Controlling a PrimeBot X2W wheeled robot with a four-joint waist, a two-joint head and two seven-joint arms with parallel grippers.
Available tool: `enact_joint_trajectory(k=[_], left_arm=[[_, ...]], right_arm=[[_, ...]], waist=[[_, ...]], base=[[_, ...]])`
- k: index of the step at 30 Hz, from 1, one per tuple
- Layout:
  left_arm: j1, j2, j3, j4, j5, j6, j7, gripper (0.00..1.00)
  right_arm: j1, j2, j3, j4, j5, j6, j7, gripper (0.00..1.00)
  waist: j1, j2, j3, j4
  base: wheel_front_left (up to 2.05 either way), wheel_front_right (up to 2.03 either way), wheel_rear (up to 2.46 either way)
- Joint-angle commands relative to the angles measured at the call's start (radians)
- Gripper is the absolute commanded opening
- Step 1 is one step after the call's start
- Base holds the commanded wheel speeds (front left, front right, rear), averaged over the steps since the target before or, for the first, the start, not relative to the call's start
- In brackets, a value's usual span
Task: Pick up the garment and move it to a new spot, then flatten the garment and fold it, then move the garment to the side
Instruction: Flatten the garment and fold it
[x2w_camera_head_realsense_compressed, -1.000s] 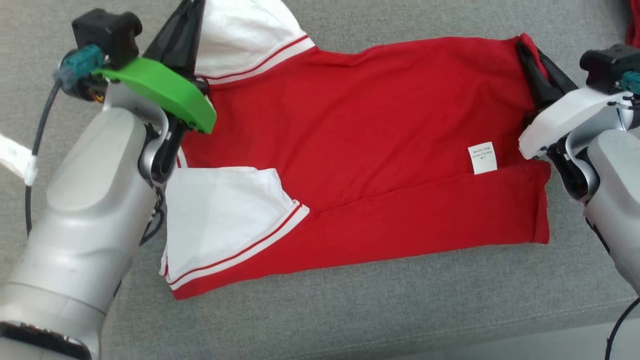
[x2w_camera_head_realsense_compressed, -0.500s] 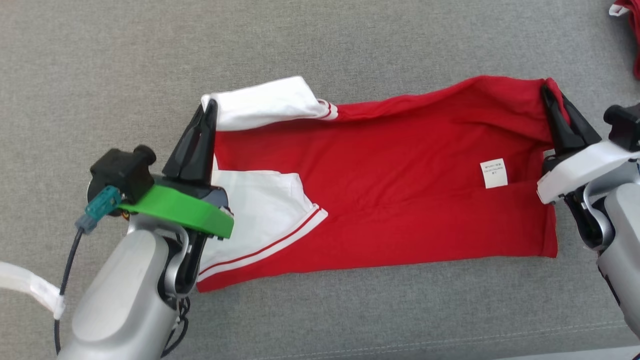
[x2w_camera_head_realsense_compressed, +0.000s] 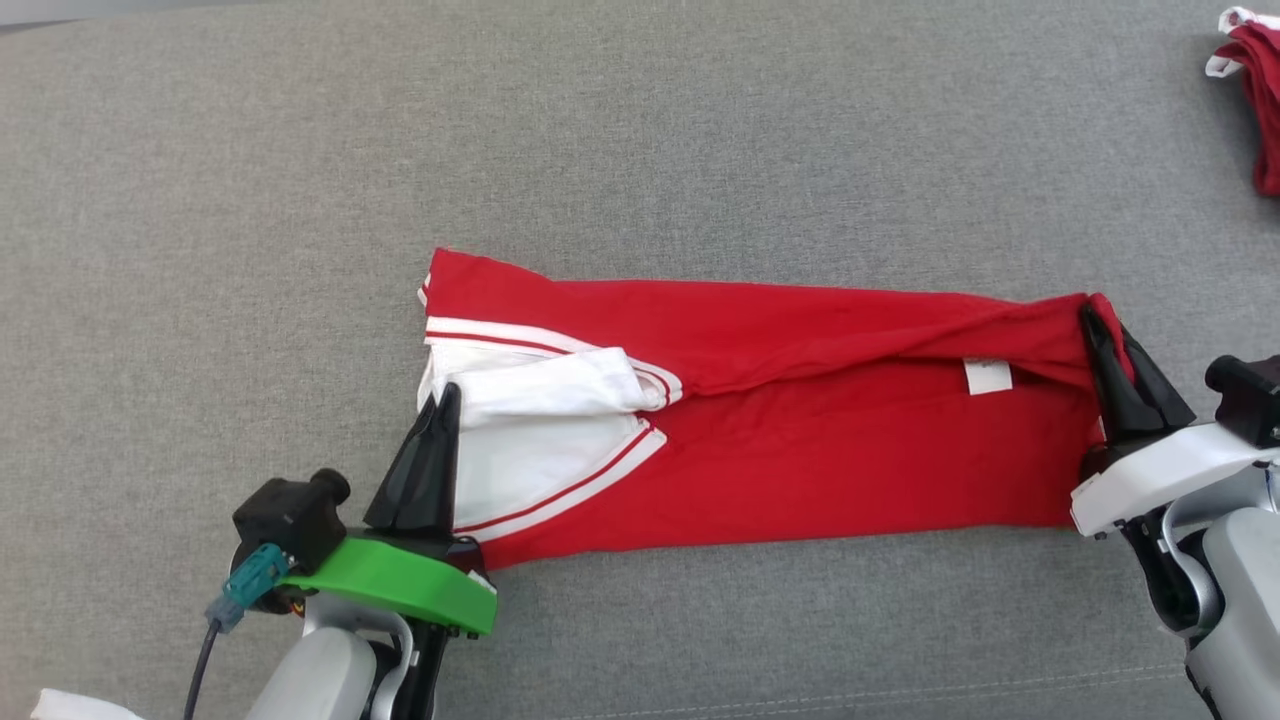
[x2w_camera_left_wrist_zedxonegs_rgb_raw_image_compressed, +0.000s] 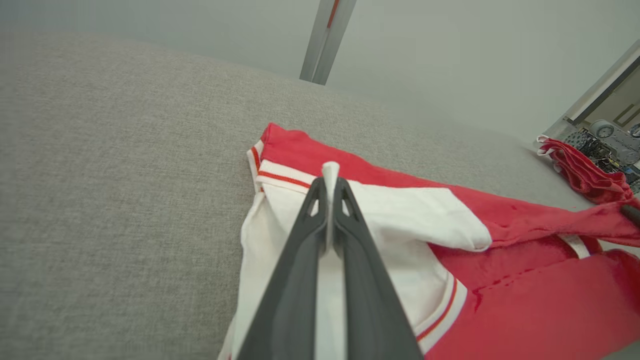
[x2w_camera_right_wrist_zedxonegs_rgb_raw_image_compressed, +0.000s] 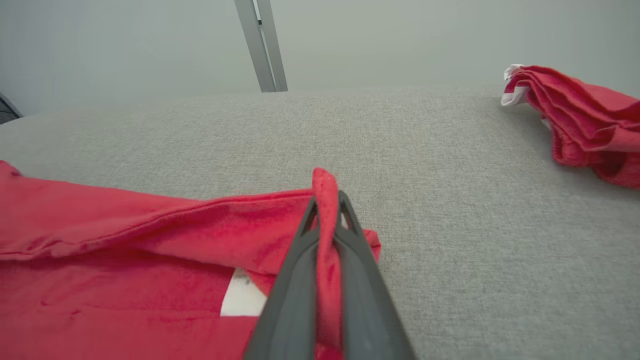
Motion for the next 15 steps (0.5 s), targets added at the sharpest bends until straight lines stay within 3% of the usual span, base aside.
enact_joint_trajectory(k=[1, 10, 15], left_arm=[[0.019, -0.006, 0.023, -0.002, 0.009, 0.003, -0.002, 1.0], [0.085, -0.061, 0.176, -0.074, 0.129, -0.011, -0.002, 1.0], [0.104, -0.098, 0.257, -0.121, 0.232, -0.03, -0.002, 1.0]], right_arm=[[0.023, 0.003, -0.008, -0.012, 0.007, -0.002, -0.004, 1.0], [0.085, 0.013, -0.056, -0.118, 0.026, -0.002, -0.004, 1.0], [0.068, 0.019, -0.054, -0.069, 0.013, -0.002, -0.004, 1.0]], waist=[[0.0001, 0.0, -0.006, -0.003], [0.0001, 0.0, -0.028, -0.011], [0.0001, 0.0, -0.03, -0.005]], base=[[0.0, 0.0, 0.0], [0.0, 0.0, 0.0], [0.0, 0.0, 0.0]])
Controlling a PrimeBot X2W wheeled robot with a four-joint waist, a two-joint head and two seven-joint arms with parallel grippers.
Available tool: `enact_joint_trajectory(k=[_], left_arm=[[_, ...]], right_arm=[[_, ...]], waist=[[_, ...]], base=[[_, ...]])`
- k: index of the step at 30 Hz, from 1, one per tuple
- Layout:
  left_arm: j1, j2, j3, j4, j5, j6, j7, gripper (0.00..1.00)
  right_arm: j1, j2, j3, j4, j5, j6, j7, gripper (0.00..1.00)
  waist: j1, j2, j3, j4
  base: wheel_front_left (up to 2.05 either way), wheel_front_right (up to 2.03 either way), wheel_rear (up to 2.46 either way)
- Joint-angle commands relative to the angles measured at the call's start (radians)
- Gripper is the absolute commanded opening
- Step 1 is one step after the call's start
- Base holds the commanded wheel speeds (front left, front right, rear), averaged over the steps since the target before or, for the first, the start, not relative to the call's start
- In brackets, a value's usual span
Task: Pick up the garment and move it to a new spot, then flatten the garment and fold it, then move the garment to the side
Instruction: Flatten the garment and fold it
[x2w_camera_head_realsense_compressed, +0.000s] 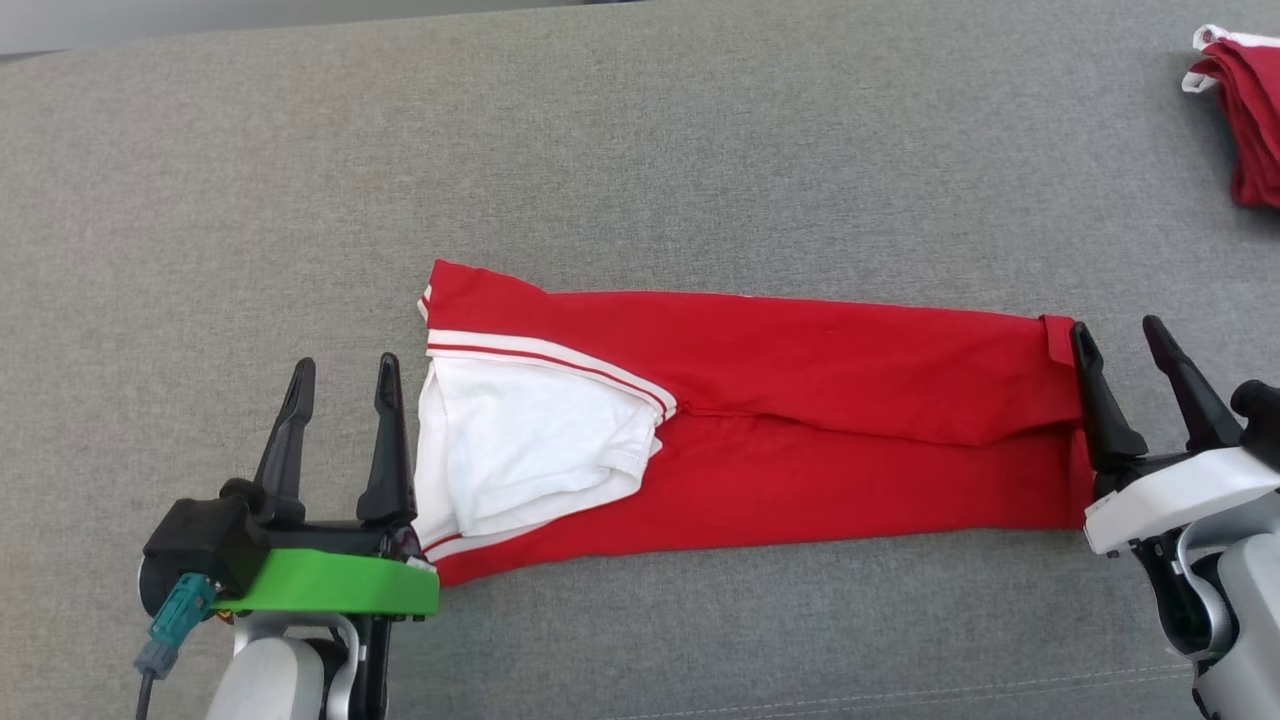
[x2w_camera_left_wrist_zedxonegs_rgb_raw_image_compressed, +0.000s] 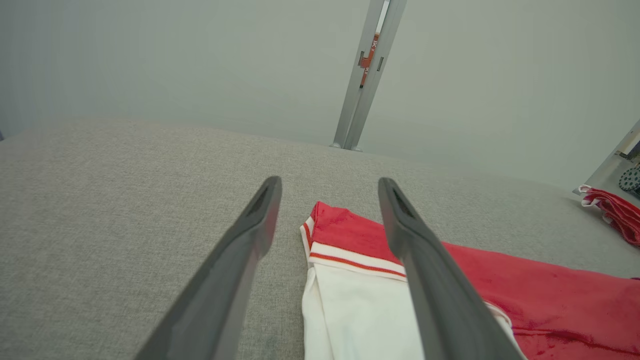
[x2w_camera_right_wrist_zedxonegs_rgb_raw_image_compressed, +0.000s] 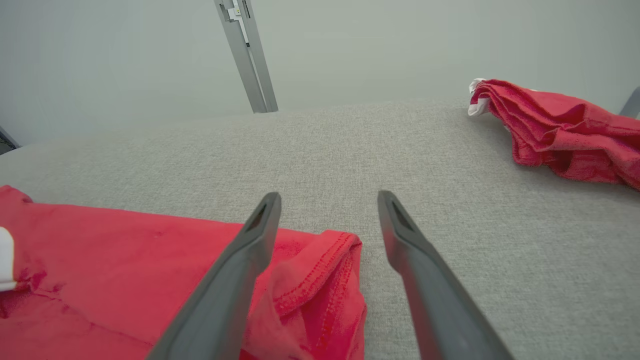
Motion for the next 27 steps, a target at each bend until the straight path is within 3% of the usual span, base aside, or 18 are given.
enact_joint_trajectory(k=[1, 16, 18, 19, 27], left_arm=[[0.021, -0.009, 0.02, -0.009, 0.037, -0.011, -0.002, 1.0], [0.06, -0.054, 0.153, -0.043, 0.192, -0.038, -0.002, 1.0], [0.061, -0.055, 0.163, -0.041, 0.197, -0.04, -0.002, 1.0], [0.063, -0.055, 0.166, -0.04, 0.197, -0.041, -0.002, 1.0], [0.078, -0.056, 0.168, -0.029, 0.196, -0.037, -0.002, 1.0]], right_arm=[[-0.014, 0.006, 0.007, 0.028, -0.006, -0.002, -0.004, 1.0], [-0.053, 0.069, 0.019, 0.292, 0.027, -0.002, -0.003, 1.0], [-0.056, 0.084, 0.028, 0.315, 0.047, -0.002, -0.001, 0.16], [-0.059, 0.086, 0.033, 0.32, 0.055, -0.002, -0.001, 0.0], [-0.088, 0.062, -0.005, 0.304, 0.091, -0.002, -0.003, 0.0]], waist=[[0.0001, 0.0, 0.001, 0.006], [0.0001, 0.0, 0.018, 0.034], [0.0001, 0.0, 0.015, 0.033], [0.0001, 0.0, 0.013, 0.033], [0.0001, 0.0, -0.019, 0.026]], base=[[0.0, 0.0, 0.0], [0.0, 0.0, 0.0], [0.0, 0.0, 0.0], [0.0, 0.0, 0.0], [0.0, 0.0, 0.0]])
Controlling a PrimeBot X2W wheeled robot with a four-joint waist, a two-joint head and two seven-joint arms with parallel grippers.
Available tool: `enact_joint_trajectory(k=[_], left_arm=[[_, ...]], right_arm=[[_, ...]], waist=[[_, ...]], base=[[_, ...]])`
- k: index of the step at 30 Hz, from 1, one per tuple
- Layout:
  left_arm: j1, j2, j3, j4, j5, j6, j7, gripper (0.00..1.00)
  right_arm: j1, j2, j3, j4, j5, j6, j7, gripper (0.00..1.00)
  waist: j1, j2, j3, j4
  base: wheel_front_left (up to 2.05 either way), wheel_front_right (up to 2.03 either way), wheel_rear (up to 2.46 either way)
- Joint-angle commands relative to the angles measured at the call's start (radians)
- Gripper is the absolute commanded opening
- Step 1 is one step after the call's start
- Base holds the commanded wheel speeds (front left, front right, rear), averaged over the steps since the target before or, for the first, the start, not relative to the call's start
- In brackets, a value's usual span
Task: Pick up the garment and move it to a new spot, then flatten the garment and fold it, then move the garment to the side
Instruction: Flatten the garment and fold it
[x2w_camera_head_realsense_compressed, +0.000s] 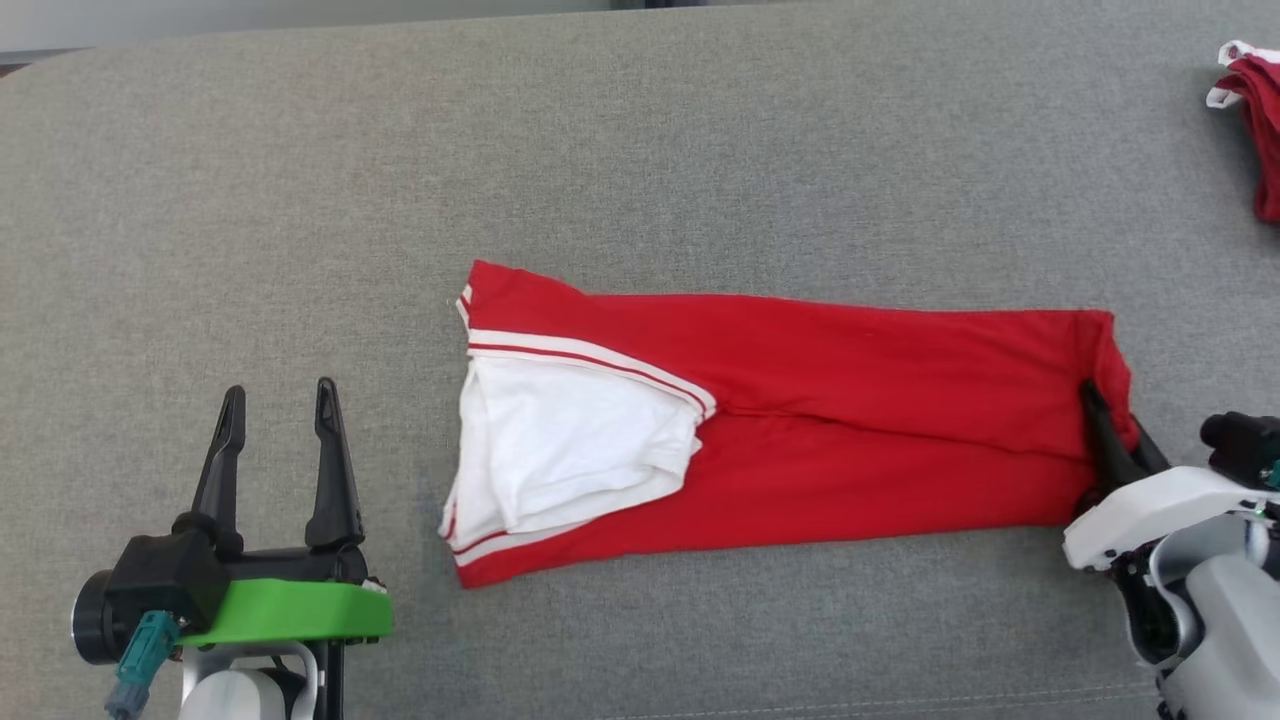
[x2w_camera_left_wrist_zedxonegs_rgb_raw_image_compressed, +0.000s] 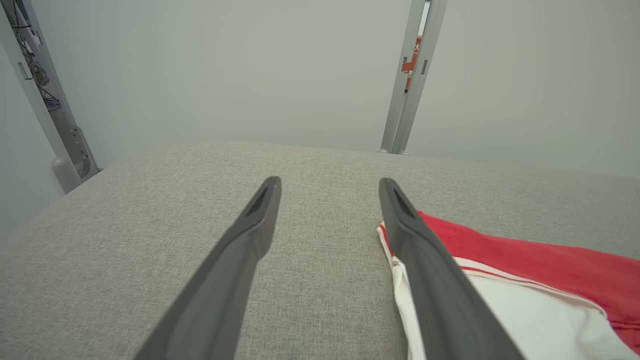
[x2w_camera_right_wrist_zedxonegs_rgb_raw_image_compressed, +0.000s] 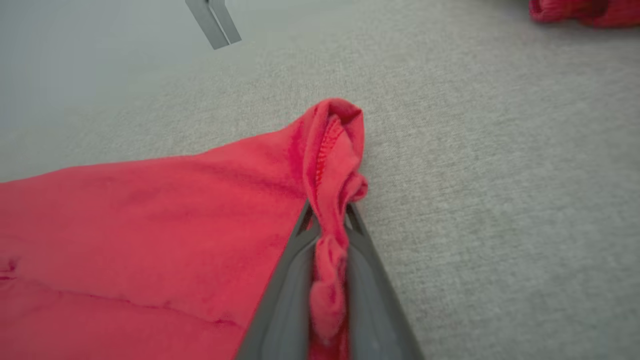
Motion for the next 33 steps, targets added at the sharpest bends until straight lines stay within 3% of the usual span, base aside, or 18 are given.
enact_joint_trajectory(k=[1, 8, 14, 23, 33], left_arm=[[0.019, 0.001, 0.004, 0.003, 0.01, -0.001, -0.002, 1.0], [0.037, 0.001, 0.011, 0.006, 0.016, -0.008, -0.002, 1.0], [0.045, 0.0, 0.018, 0.006, 0.02, -0.011, -0.002, 1.0], [0.054, 0.001, 0.014, 0.009, 0.008, -0.005, -0.002, 1.0], [0.035, 0.001, -0.006, 0.022, -0.001, 0.0, -0.002, 1.0]], right_arm=[[-0.012, -0.028, -0.025, -0.002, 0.002, -0.002, -0.001, 0.0], [0.004, -0.127, -0.127, 0.016, -0.008, -0.002, -0.002, 0.0], [-0.014, -0.176, -0.156, 0.008, -0.024, -0.002, -0.002, 0.0], [-0.036, -0.11, -0.067, -0.104, -0.053, -0.002, 0.003, 0.0], [-0.035, 0.022, 0.07, -0.279, -0.069, -0.002, 0.067, 0.0]], waist=[[0.0001, 0.0, -0.013, -0.002], [0.0001, 0.0, -0.048, -0.004], [0.0001, 0.0, -0.064, -0.009], [0.0001, 0.0, -0.08, -0.01], [0.0001, 0.0, -0.073, 0.009]], base=[[0.0, 0.0, 0.0], [0.0, 0.0, 0.0], [0.0, 0.0, 0.0], [0.0, 0.0, 0.0], [0.0, 0.0, 0.0]])
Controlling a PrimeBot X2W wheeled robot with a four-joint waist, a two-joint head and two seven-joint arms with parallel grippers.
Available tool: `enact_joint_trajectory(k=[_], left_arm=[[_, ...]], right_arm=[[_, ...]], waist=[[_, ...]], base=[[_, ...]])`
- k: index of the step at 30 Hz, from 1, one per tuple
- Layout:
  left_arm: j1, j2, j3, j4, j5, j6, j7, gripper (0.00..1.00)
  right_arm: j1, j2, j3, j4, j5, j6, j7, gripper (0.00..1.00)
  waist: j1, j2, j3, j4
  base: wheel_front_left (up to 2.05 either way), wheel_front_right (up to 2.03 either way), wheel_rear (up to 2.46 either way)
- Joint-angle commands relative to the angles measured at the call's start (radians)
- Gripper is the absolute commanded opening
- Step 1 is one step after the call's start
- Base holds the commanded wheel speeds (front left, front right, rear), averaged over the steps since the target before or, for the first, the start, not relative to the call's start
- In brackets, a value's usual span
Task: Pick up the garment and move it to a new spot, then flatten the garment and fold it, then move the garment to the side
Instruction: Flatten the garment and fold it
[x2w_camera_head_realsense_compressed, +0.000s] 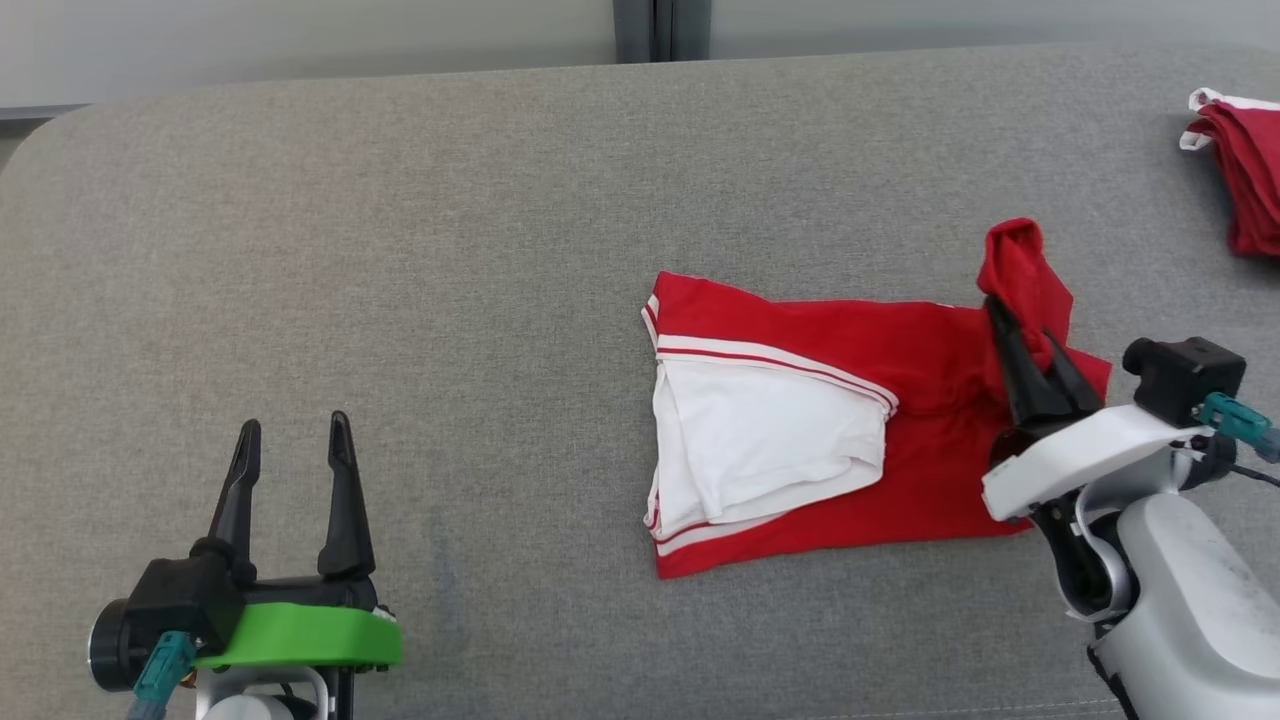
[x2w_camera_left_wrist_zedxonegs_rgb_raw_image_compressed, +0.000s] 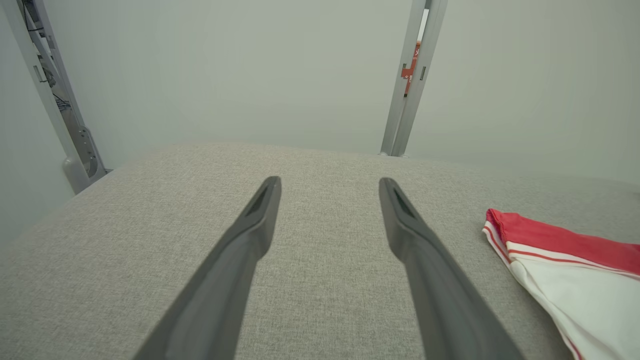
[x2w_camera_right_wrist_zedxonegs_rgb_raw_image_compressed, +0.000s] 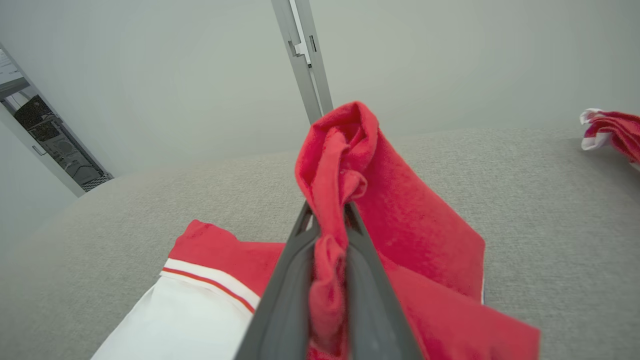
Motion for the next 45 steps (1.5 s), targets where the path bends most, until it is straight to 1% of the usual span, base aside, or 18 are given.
enact_joint_trajectory(k=[1, 6, 11, 18, 24, 25, 26, 27, 30, 35, 40, 45], left_arm=[[-0.01, 0.001, -0.005, 0.004, -0.002, 0.005, -0.002, 1.0], [-0.031, 0.001, -0.037, 0.014, -0.01, 0.009, -0.002, 1.0], [-0.042, 0.001, -0.054, 0.021, -0.019, 0.012, -0.002, 1.0], [-0.052, 0.001, -0.075, 0.027, -0.03, 0.019, -0.002, 1.0], [-0.056, 0.001, -0.088, 0.032, -0.037, 0.025, -0.002, 1.0], [-0.057, 0.001, -0.089, 0.033, -0.038, 0.025, -0.002, 1.0], [-0.057, 0.001, -0.091, 0.034, -0.039, 0.026, -0.002, 1.0], [-0.058, 0.001, -0.091, 0.035, -0.039, 0.027, -0.002, 1.0], [-0.056, 0.001, -0.085, 0.041, -0.039, 0.023, -0.002, 1.0], [-0.045, 0.001, -0.08, 0.045, -0.032, 0.018, -0.002, 1.0], [-0.034, 0.002, -0.076, 0.047, -0.027, 0.013, -0.002, 1.0], [-0.024, 0.001, -0.077, 0.049, -0.019, 0.007, -0.002, 1.0]], right_arm=[[-0.012, 0.016, 0.006, -0.01, -0.008, -0.001, 0.006, 0.0], [-0.032, 0.086, 0.051, -0.01, -0.022, -0.001, 0.032, 0.0], [-0.056, 0.139, 0.102, 0.009, -0.033, -0.001, 0.044, 0.0], [-0.081, 0.179, 0.157, 0.048, -0.035, -0.001, 0.037, 0.0], [-0.101, 0.2, 0.188, 0.1, -0.027, -0.001, 0.019, 0.0], [-0.103, 0.202, 0.192, 0.105, -0.026, -0.001, 0.015, 0.51], [-0.107, 0.204, 0.198, 0.113, -0.024, -0.001, 0.01, 0.82], [-0.111, 0.206, 0.2, 0.116, -0.022, -0.001, 0.004, 1.0], [-0.124, 0.197, 0.192, 0.107, -0.019, -0.001, -0.021, 1.0], [-0.126, 0.133, 0.142, 0.045, -0.034, -0.001, -0.049, 1.0], [-0.075, 0.048, 0.04, -0.035, -0.052, -0.001, -0.059, 1.0], [0.004, -0.002, -0.052, -0.101, -0.072, -0.001, -0.065, 1.0]], waist=[[0.0, 0.0, 0.003, 0.009], [0.0, 0.0, 0.013, 0.039], [0.0, 0.0, 0.021, 0.068], [0.0, 0.0, 0.035, 0.1], [0.0, 0.0, 0.038, 0.111], [0.0, 0.0, 0.038, 0.111], [0.0, 0.0, 0.036, 0.11], [0.0, 0.0, 0.035, 0.109], [0.0, 0.0, 0.023, 0.097], [0.0, 0.0, -0.002, 0.072], [0.0, 0.0, -0.022, 0.042], [0.0, 0.0, -0.041, 0.012]], base=[[0.0, 0.0, 0.0], [0.0, 0.0, 0.0], [0.0, 0.0, 0.0], [0.0, 0.0, 0.0], [0.0, 0.0, 0.0], [0.0, 0.0, 0.0], [0.0, 0.0, 0.0], [0.0, 0.0, 0.0], [0.0, 0.0, 0.0], [0.0, 0.0, 0.0], [0.0, 0.0, 0.0], [0.0, 0.0, 0.0]])
